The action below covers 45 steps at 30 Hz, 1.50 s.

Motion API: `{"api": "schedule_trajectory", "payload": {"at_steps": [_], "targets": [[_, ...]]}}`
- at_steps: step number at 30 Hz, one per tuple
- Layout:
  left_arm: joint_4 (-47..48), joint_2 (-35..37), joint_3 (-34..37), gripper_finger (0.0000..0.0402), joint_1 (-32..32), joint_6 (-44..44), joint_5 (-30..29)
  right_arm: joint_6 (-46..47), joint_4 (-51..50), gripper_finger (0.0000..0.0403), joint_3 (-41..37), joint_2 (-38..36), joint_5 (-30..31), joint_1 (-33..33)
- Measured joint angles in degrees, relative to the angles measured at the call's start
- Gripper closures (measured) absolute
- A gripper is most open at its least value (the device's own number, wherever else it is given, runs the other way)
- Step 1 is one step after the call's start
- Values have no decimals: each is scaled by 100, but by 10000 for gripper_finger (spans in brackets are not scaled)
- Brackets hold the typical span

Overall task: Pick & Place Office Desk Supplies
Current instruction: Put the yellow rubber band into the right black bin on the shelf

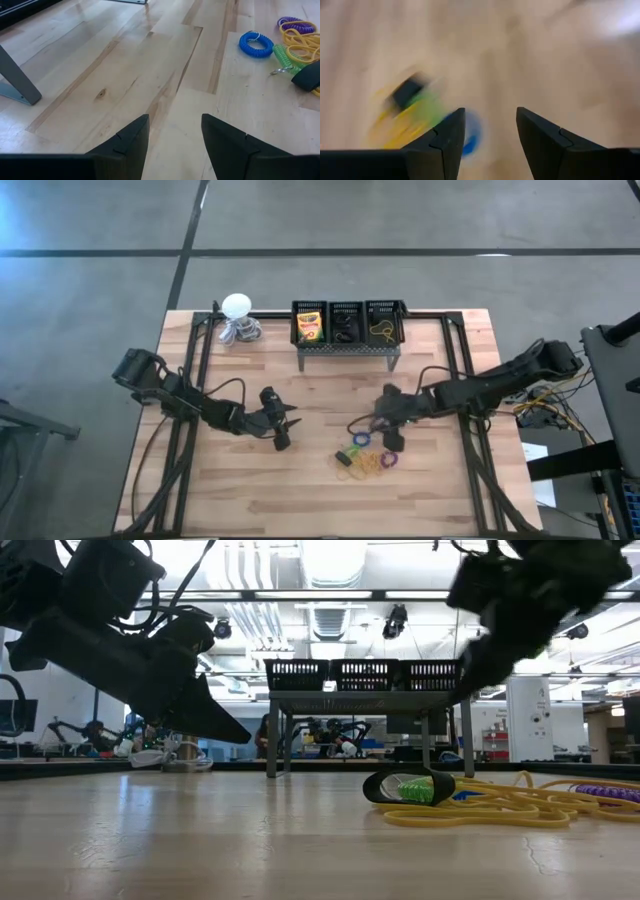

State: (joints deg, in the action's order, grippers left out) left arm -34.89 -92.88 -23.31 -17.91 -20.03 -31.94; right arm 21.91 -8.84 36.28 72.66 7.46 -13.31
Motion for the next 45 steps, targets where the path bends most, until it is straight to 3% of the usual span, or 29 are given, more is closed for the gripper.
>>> {"api": "schedule_trajectory", "payload": {"at_steps": [4, 13, 25, 32, 42, 45], "targets": [[0, 0, 0, 215, 2, 0, -4, 747, 6, 232, -188, 20, -906, -181], [-2, 0, -2, 215, 2, 0, -24, 1580, 18, 235, -385, 416, -901, -624], [-4, 0, -2, 215, 6, 0, -66, 1619, 22, 244, 27, 1568, -1447, -620], [-14, 0, -2, 215, 6, 0, -67, 1213, -485, 284, 432, 1884, -1519, -611], [-2, 0, -2, 215, 4, 0, -66, 694, -609, 386, 542, 1740, -1560, -661], [2, 0, -2, 215, 4, 0, -66, 461, -578, 392, 539, 1568, -1514, -732]]}}
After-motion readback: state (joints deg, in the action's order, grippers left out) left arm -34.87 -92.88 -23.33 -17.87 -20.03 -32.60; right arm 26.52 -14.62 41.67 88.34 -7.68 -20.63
